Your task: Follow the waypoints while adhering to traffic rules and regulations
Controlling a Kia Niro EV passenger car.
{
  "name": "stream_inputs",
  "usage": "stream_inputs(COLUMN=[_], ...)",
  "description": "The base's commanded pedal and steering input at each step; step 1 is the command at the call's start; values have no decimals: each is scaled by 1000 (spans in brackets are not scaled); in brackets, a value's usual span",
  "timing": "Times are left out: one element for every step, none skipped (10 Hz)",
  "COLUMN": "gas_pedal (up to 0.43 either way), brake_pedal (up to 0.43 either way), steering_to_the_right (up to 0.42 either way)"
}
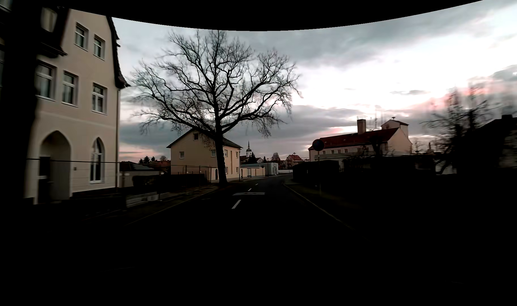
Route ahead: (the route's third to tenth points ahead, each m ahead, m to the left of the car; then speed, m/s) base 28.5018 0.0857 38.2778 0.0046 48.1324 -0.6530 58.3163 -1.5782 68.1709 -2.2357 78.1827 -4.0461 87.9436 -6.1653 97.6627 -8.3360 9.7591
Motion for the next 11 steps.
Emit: stream_inputs(gas_pedal=[59,59,67,67,79,79,79,79,79,79,79], brake_pedal=[0,0,0,0,0,0,0,0,0,0,0], steering_to_the_right=[-15,-16,-15,-15,-13,-12,-11,-9,-7,-5,-6])
